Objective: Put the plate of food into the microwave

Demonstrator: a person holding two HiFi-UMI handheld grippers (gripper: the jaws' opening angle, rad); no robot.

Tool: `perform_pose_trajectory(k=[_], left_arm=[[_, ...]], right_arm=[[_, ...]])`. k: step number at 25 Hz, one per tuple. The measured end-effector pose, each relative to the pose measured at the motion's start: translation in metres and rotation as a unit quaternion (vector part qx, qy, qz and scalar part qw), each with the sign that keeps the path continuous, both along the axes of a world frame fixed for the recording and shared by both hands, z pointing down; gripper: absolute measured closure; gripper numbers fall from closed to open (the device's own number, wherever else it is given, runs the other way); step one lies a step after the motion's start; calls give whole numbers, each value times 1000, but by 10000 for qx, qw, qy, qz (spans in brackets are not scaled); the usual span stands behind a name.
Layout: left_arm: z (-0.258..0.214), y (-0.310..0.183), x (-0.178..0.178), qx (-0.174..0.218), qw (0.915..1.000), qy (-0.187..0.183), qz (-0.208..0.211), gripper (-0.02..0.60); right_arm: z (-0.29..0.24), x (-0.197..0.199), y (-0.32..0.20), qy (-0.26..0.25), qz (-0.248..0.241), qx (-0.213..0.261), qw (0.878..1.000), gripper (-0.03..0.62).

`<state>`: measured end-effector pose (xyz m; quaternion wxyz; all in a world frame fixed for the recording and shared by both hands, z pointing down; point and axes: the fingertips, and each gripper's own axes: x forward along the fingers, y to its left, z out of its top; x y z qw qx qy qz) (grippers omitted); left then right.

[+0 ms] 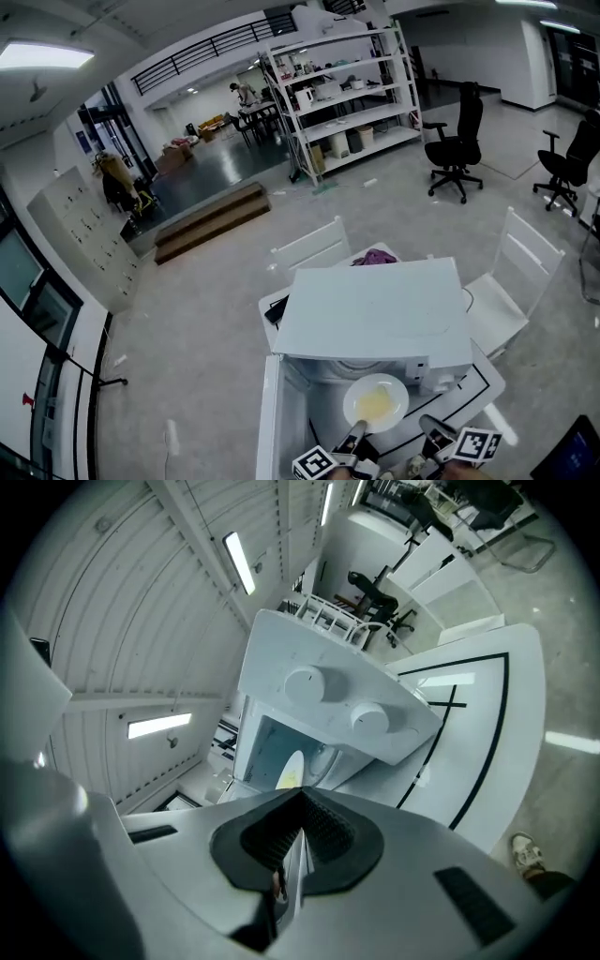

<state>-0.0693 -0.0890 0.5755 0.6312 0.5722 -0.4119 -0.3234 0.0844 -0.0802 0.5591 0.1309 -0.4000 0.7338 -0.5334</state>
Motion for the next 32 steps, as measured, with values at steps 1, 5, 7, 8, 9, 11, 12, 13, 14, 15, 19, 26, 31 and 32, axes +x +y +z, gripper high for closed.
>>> perform_pose_trajectory(k=[1, 5, 7, 8, 9, 11, 12, 13, 14, 15, 19, 26, 31, 32], left_arm=[[0, -2, -2, 3, 10000, -8, -85, 565], [5, -11, -11, -47, 9992, -83, -377, 565], [8, -12, -14, -100, 9988, -114, -471, 565], [10, -13, -15, -121, 9985, -118, -511, 565], [12, -15, -16, -135, 9983, -115, -553, 565], [17, -20, -18, -162, 9978, -114, -637, 565], [20, -22, -19, -184, 9974, -122, -680, 565], [23, -24, -21, -211, 9971, -143, -720, 565], [26, -26, -23, -231, 9967, -189, -754, 565], [28, -28, -24, -240, 9964, -249, -778, 565], [31, -37, -23, -267, 9957, -327, -825, 565], [38, -42, -26, -383, 9941, -377, -943, 565], [47, -46, -30, -452, 9928, -357, -1053, 565], [49, -46, -30, -461, 9925, -364, -1068, 565]], right_arm=[[0, -2, -5, -5, -91, 4, 10000, 595], [5, -7, -17, 15, -324, -139, 9994, 595], [4, -11, -21, -54, -461, -82, 9989, 595], [5, -13, -23, -78, -514, -53, 9986, 595], [6, -14, -26, -85, -555, -38, 9984, 595], [11, -16, -32, -73, -632, -32, 9980, 595], [13, -17, -33, -62, -675, -35, 9977, 595], [15, -18, -34, -47, -723, -34, 9974, 595], [15, -20, -36, -31, -774, -28, 9970, 595], [15, -22, -37, -20, -823, -21, 9966, 595], [15, -24, -39, -58, -912, -41, 9958, 595], [19, -23, -40, -104, -994, -103, 9949, 595], [25, -24, -40, -80, -1069, -152, 9941, 595], [25, -23, -40, -77, -1078, -158, 9940, 595]])
